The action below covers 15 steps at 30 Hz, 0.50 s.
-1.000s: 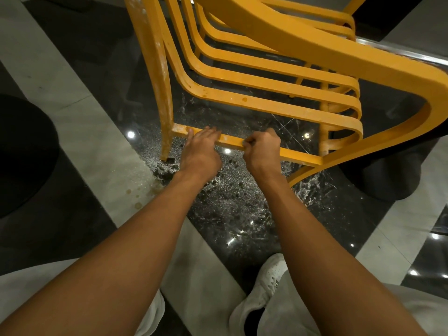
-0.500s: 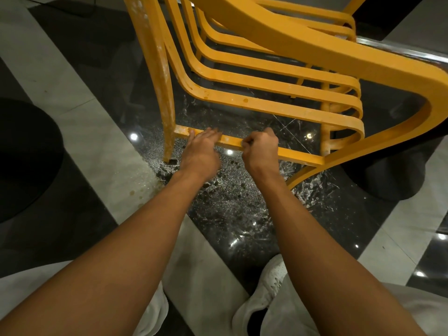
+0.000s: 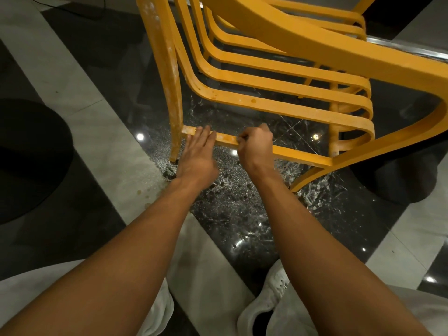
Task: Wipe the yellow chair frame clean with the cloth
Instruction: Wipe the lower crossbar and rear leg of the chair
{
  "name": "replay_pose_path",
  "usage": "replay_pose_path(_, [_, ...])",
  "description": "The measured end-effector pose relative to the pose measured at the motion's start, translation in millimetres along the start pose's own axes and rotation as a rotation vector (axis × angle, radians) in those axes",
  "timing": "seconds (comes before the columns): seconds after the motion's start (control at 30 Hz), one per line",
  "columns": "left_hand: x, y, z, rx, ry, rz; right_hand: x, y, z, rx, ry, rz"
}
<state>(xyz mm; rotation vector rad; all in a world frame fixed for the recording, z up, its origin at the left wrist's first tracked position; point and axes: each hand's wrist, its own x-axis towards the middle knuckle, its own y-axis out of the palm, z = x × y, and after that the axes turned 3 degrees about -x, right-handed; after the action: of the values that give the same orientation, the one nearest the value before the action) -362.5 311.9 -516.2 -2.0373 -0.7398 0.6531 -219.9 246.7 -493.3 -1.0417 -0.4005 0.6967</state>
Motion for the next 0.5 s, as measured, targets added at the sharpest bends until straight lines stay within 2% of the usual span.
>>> replay_pose_path(0.13, [1.9,-3.4,2.0,-0.012,-0.002,-0.014,-2.5,-1.7,-6.8,0.002,-0.106,0.083])
replay_pose_path(0.3, [4.8,-4.8,4.2,-0.031,-0.004,-0.034,2.4,-1.7,-8.2,-0.008,-0.019,-0.005])
replay_pose_path(0.43, [6.8,-4.8,6.4,-0.048,0.001,-0.036,-5.3,10.0,9.5,-0.011,-0.104,0.079])
replay_pose_path(0.5, [7.8,-5.8,7.2,-0.059,0.001,-0.043,-6.8,6.3,0.7,-0.008,-0.075,0.079])
